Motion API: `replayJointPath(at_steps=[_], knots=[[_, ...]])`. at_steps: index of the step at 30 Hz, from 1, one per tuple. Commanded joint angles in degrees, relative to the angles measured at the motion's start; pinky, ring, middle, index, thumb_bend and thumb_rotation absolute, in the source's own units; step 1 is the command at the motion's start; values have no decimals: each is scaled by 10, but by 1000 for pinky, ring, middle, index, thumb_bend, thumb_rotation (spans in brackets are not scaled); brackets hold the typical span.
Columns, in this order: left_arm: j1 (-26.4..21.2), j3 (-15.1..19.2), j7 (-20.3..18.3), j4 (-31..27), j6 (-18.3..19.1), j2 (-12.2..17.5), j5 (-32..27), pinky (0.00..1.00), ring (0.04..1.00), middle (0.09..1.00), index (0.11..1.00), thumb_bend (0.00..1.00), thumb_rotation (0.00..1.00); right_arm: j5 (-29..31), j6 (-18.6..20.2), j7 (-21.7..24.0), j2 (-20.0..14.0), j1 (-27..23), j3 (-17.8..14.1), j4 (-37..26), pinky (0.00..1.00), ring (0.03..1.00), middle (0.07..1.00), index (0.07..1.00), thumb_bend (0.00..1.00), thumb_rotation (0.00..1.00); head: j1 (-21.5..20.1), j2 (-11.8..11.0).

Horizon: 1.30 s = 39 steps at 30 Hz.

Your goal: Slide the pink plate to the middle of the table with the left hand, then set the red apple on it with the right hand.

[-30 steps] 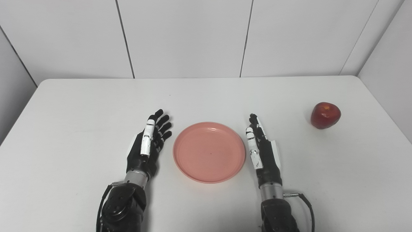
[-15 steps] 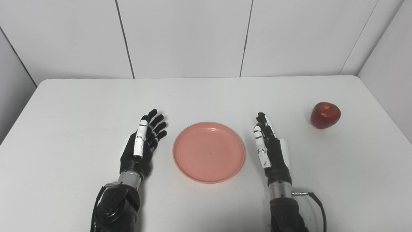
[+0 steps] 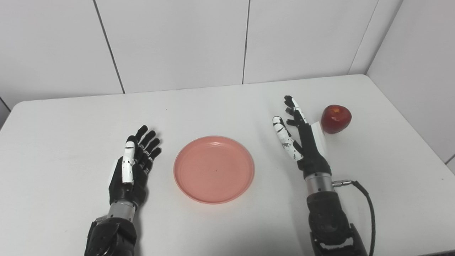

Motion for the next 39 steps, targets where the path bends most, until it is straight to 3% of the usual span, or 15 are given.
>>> replayJointPath(at_steps=[1,4,9,14,23,27,32,39], knots=[[-3,3,-1,5,-12,3,-4,896,891,898,882,367,1000,-13,11,4,-11,-29,-6,-35,803,879,908,919,532,795,0,1],[-4,7,-4,15,-17,6,-8,891,889,896,882,366,1000,-27,31,11,-21,-40,-14,-54,791,872,908,915,585,750,-26,-8],[-7,17,-13,40,-32,11,-25,906,893,897,884,372,1000,-66,70,25,-44,-60,-28,-90,766,851,889,916,749,558,-38,-14],[-12,23,-16,57,-42,16,-32,904,888,892,881,370,1000,-102,74,29,-84,-79,-46,-99,760,847,879,908,848,460,-48,-21],[-17,30,-26,78,-50,26,-46,898,887,897,884,370,1000,-113,94,40,-132,-101,-94,-90,762,869,895,901,942,404,-60,-28],[-18,30,-29,84,-55,31,-49,891,885,898,886,361,1000,-115,80,30,-153,-102,-107,-72,783,867,893,901,971,387,-65,-30],[-19,32,-29,86,-54,32,-52,894,885,898,888,358,1000,-123,88,28,-174,-100,-118,-54,787,872,897,906,999,404,-65,-30],[-19,34,-31,87,-57,34,-50,900,887,897,885,357,1000,-121,119,59,-199,-92,-128,-39,801,884,908,910,1000,440,-68,-27]])
